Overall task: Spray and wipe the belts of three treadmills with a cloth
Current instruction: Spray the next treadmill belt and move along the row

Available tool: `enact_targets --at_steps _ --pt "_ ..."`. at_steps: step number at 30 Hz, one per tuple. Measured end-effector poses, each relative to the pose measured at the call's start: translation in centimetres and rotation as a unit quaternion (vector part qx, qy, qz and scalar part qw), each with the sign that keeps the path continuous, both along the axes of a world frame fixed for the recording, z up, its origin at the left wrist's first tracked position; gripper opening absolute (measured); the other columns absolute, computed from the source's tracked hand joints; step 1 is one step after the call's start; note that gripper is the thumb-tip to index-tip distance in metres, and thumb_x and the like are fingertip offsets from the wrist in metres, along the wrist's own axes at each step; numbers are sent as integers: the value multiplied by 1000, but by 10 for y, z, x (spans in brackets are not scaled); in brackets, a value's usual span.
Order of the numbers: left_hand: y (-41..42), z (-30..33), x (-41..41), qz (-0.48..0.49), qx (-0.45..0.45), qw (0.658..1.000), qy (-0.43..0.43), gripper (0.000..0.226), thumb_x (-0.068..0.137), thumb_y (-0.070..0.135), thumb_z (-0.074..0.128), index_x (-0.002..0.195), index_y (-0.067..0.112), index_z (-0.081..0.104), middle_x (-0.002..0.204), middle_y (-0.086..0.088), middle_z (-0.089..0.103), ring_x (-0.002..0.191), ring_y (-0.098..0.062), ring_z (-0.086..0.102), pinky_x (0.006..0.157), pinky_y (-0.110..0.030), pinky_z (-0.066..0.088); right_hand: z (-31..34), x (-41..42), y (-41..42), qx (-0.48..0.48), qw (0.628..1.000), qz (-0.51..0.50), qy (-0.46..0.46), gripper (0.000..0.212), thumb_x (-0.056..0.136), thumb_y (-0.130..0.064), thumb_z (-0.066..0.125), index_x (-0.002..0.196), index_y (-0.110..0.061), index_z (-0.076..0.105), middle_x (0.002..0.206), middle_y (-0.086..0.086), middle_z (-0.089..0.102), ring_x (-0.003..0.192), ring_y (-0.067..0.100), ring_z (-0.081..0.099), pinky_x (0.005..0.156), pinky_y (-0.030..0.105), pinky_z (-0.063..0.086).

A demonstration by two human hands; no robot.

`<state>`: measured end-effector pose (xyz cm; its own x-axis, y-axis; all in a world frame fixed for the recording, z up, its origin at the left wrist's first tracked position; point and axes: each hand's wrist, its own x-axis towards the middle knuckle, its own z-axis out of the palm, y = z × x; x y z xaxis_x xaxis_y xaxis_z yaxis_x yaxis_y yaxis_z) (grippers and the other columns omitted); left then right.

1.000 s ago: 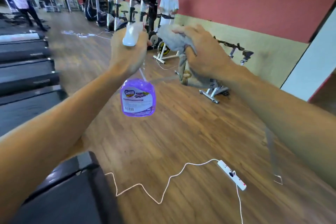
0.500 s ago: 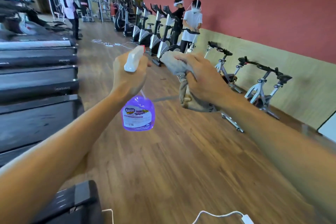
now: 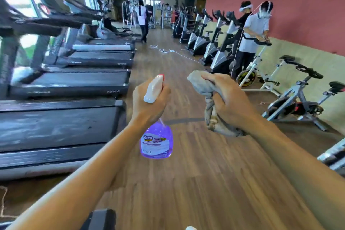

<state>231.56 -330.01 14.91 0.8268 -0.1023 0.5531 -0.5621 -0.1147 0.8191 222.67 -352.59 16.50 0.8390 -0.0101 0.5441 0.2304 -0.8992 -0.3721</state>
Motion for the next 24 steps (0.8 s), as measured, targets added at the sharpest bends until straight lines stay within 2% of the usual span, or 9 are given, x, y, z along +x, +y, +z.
enact_targets --at_steps 1,3,6,9,12,15,20,22,24 --pt "-4 -10 17 22 -6 1000 -1 33 86 23 64 73 -5 55 66 -18 53 59 -17 45 57 -46 46 -6 22 -8 1 1000 16 -6 53 96 -16 40 147 -29 48 139 -3 48 121 24 53 100 54 47" --pt "-13 -27 57 70 -18 997 2 35 87 28 64 73 -3 58 70 -20 57 62 -30 53 62 -52 47 -13 72 -25 13 999 51 -11 53 95 -16 41 146 -28 50 139 -4 49 121 23 55 102 51 47" --pt "-25 -39 109 133 -21 991 5 29 87 24 65 65 13 51 61 -4 51 59 -27 48 59 -45 44 -23 151 -43 -2 995 99 -9 52 95 -15 44 146 -26 52 144 -4 50 129 21 51 108 44 42" --pt "-19 -43 158 199 -41 979 14 26 89 22 66 70 6 58 66 -11 57 63 -35 54 62 -48 47 -27 233 -40 -4 983 183 11 54 94 -12 46 145 -28 51 145 -5 50 130 23 52 107 47 45" --pt "-3 -46 199 243 -42 969 15 29 89 29 65 74 4 64 70 -8 63 67 -31 60 67 -45 49 -33 306 -20 2 971 236 28 55 93 -11 45 144 -30 51 147 -4 48 131 26 53 105 51 47" --pt "16 -60 245 296 -21 954 41 27 89 31 66 72 10 63 67 -4 62 66 -25 59 65 -42 48 -43 375 12 10 957 289 34 53 94 -13 44 143 -31 51 149 -5 48 135 25 50 108 51 45" --pt "73 -106 315 415 -4 907 74 23 89 28 69 69 22 58 63 6 57 61 -17 55 63 -40 46 -81 479 74 51 935 348 46 56 90 -9 44 141 -30 53 147 -8 49 130 23 53 105 50 48" --pt "99 -122 340 446 3 891 84 22 89 30 67 70 25 56 65 7 57 63 -11 56 65 -32 45 -98 518 100 84 922 371 68 56 91 -11 43 141 -35 52 147 -11 48 123 26 57 98 53 51" --pt "122 -129 365 487 40 867 94 20 89 34 64 72 29 54 67 9 57 68 -6 57 66 -16 38 -110 556 127 131 901 401 102 57 92 -10 42 140 -39 51 145 -13 47 113 31 62 92 55 55"
